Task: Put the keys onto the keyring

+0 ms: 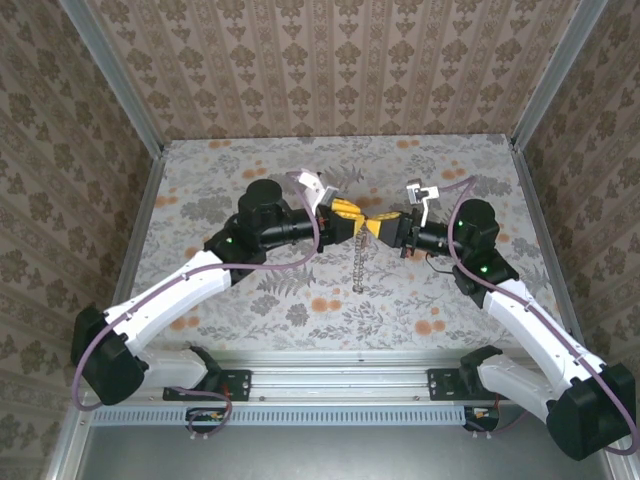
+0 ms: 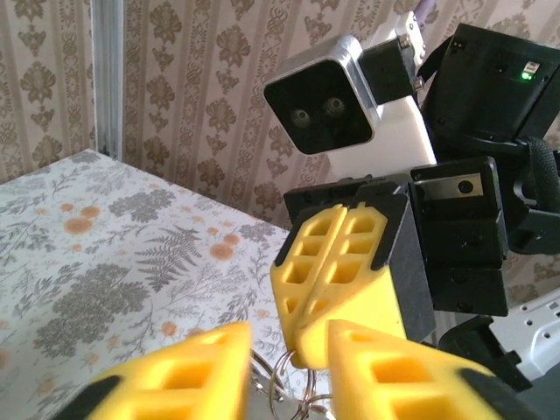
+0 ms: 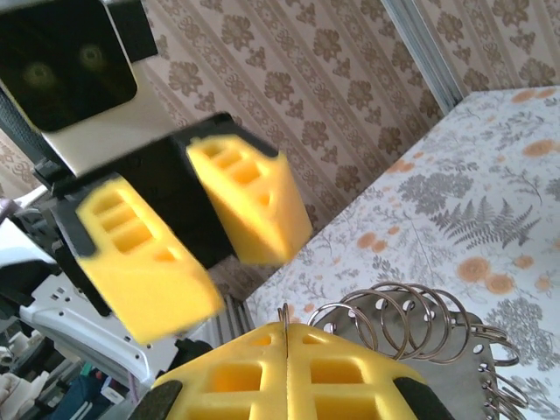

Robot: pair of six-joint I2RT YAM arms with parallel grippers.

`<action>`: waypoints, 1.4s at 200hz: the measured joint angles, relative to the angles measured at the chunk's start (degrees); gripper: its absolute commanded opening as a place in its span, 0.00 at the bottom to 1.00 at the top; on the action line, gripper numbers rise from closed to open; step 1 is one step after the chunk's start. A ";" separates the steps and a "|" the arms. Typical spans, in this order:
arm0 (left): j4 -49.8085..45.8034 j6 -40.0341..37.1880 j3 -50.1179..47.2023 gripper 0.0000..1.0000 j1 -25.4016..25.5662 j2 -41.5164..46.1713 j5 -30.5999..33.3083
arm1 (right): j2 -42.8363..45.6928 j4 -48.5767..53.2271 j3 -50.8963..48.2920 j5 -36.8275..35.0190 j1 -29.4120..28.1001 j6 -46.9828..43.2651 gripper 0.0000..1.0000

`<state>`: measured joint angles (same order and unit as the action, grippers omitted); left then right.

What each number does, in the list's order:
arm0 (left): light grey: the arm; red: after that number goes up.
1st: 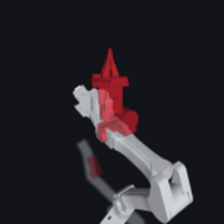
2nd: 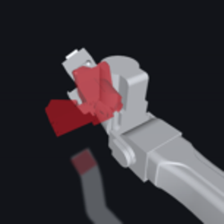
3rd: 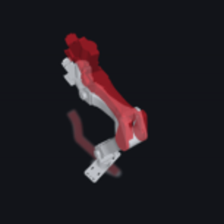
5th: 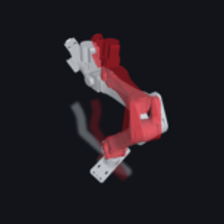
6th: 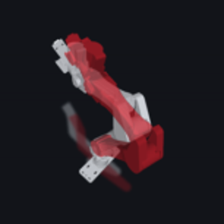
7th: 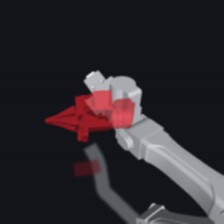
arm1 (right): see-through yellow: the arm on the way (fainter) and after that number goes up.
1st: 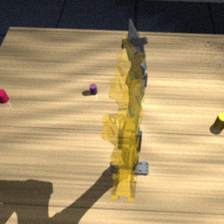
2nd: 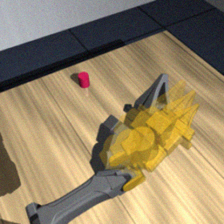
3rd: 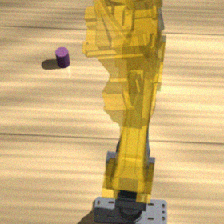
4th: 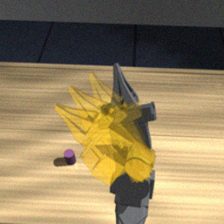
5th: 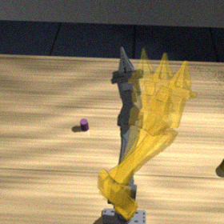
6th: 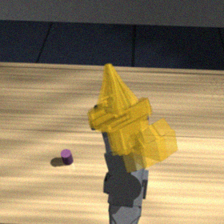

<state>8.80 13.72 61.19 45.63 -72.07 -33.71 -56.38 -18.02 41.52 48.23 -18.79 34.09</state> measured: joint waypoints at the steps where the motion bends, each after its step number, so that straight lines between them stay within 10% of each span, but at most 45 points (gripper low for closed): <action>1: -0.13 0.07 0.04 0.38 -0.09 0.02 -0.09 | -0.02 0.20 0.00 0.00 0.00 -0.11 0.00; 127: -18.16 -4.13 5.99 0.41 -7.50 0.22 -14.64 | -6.29 22.60 11.65 3.32 -0.07 -19.04 0.00; 280: -21.70 -4.50 9.57 0.36 -7.91 -8.09 -22.47 | -7.76 24.68 12.33 7.78 -1.09 -20.63 0.00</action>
<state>-12.91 9.21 70.76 37.71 -80.16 -56.18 -64.14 6.66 53.84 56.01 -19.88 13.45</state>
